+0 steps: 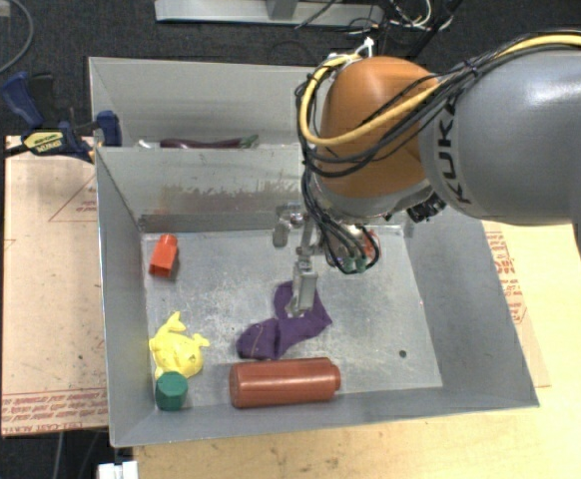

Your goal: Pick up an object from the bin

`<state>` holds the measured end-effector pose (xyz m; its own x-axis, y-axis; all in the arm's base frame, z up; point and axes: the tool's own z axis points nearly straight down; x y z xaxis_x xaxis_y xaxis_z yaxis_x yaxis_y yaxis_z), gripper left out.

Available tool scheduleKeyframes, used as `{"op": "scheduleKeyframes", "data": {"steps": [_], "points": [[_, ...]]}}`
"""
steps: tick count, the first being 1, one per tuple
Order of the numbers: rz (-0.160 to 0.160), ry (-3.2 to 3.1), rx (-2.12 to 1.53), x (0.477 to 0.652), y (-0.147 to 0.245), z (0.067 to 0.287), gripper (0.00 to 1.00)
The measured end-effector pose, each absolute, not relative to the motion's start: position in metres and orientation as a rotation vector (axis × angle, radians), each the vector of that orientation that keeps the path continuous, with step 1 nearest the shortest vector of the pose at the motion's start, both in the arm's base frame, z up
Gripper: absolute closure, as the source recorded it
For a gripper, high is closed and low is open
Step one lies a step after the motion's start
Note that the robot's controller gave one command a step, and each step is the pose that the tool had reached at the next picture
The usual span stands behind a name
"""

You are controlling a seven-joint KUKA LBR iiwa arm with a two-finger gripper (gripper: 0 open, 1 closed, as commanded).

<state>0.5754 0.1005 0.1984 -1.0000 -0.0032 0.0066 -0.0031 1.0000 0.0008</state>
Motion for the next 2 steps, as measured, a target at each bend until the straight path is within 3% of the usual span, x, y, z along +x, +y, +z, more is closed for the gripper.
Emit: {"op": "scheduleKeyframes", "data": {"steps": [1,2], "points": [[-0.002,-3.143,0.002,0.577,0.1,0.203,0.0],[-0.004,-3.149,0.04,0.565,0.096,0.165,0.0]]}}
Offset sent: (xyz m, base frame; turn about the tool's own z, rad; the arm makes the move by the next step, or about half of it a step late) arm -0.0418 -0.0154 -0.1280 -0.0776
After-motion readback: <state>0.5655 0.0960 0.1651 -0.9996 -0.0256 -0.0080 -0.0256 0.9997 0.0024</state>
